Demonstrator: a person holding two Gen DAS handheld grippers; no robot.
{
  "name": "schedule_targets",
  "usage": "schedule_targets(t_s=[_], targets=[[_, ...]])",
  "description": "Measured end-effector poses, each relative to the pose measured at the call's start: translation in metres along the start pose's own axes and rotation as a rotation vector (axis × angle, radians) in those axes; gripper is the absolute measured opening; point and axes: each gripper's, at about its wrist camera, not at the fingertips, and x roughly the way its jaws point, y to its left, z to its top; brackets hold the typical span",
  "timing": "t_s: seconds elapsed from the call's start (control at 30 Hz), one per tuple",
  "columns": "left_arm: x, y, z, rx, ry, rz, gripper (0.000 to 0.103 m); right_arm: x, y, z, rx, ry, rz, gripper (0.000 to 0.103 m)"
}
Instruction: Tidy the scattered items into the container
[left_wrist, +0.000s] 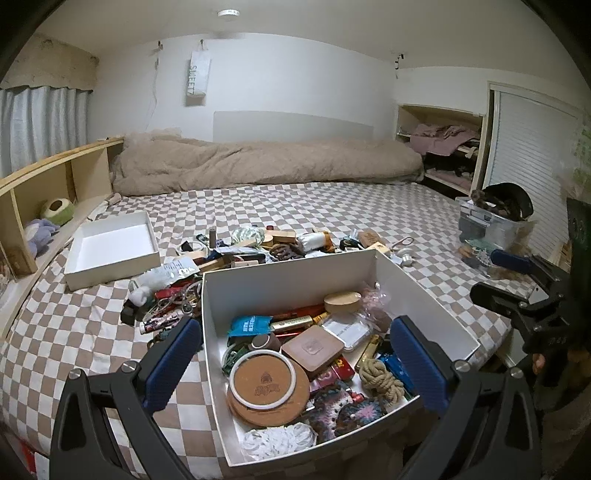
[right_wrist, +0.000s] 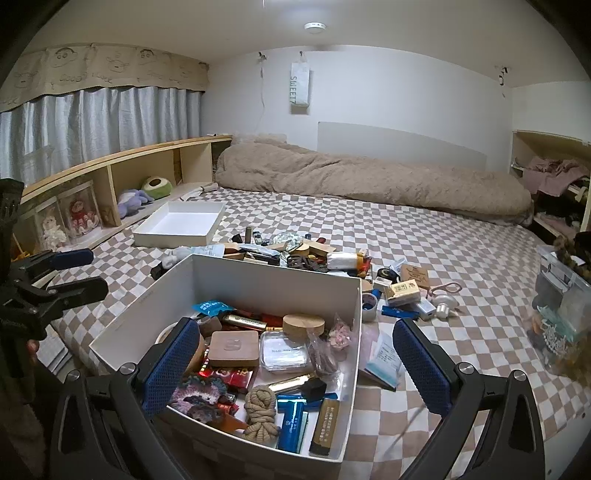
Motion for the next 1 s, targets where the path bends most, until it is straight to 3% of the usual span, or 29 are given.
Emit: schedule_targets(t_s=[1.0], targets=[[0.0012, -0.0046, -0.0023, 0.041, -0.013, -0.004, 0.103, 0.0023, -0.0004, -0.0027, -0.016, 0.007, 0.004, 0.103]])
